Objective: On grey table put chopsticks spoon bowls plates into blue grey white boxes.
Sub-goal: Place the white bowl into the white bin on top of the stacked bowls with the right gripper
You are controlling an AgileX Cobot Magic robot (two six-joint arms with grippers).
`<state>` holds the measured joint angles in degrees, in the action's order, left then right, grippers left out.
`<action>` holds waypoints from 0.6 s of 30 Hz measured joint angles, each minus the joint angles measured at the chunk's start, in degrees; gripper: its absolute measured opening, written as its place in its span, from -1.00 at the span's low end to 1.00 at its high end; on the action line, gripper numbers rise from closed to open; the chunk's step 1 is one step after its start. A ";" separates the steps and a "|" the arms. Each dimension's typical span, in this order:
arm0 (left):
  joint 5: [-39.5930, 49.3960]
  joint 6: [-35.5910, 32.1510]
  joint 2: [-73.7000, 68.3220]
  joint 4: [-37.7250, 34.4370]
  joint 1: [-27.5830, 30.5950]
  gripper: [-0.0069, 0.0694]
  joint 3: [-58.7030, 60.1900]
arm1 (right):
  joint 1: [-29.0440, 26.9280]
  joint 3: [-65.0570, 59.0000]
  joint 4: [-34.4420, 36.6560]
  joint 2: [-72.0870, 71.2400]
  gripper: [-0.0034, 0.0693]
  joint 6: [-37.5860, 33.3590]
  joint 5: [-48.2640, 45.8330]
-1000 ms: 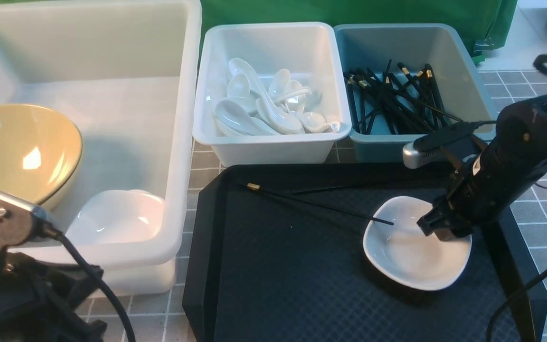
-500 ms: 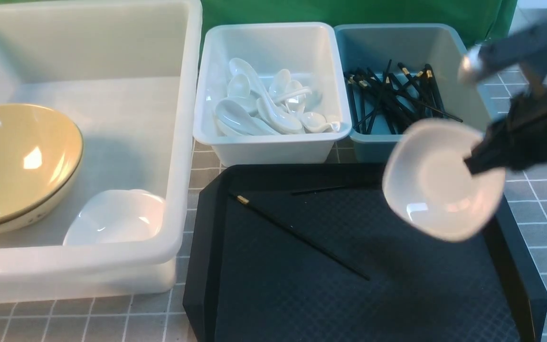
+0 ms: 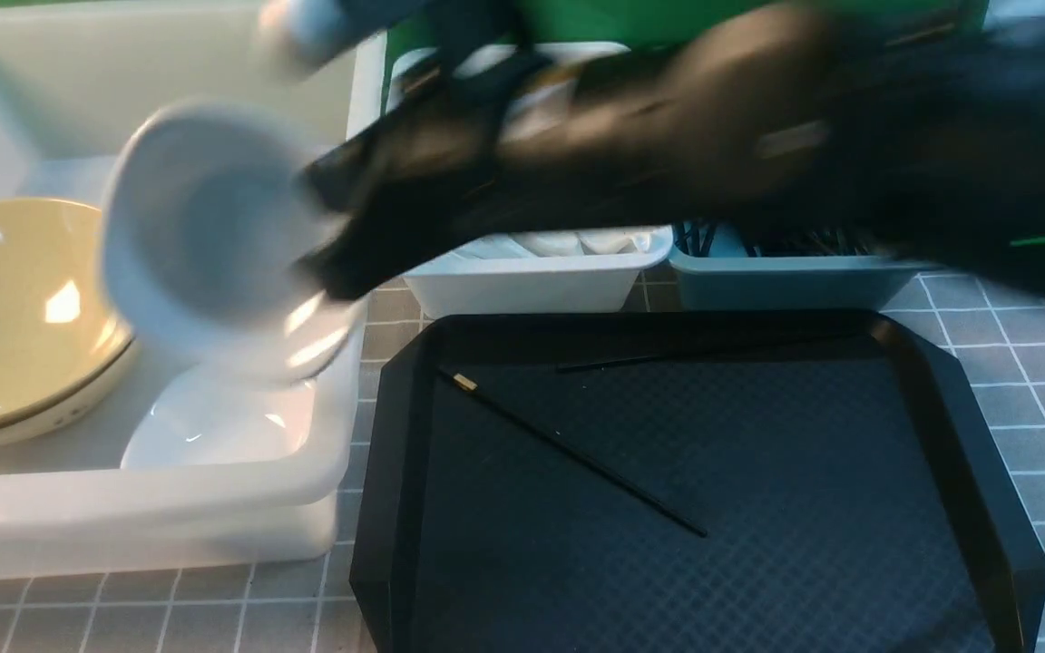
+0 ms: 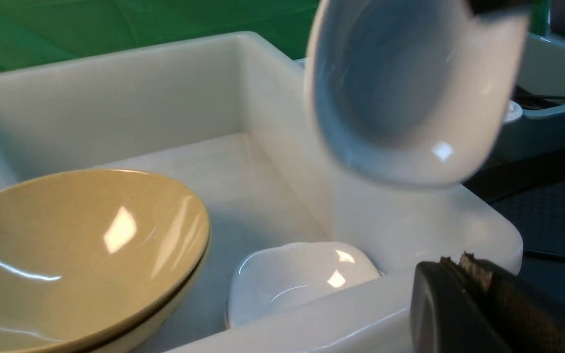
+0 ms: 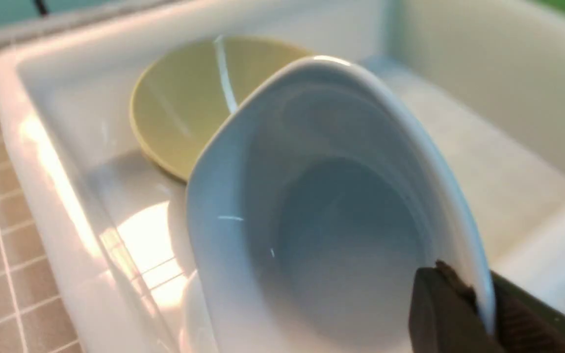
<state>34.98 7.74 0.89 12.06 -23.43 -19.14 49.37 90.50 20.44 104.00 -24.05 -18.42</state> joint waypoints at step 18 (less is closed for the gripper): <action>-0.20 0.00 0.00 0.00 0.00 -0.84 0.00 | 0.91 28.79 -13.36 20.36 0.25 0.01 -28.81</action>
<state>34.78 7.74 0.89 12.06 -23.43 -19.14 50.28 119.29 7.09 124.36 -24.04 -47.23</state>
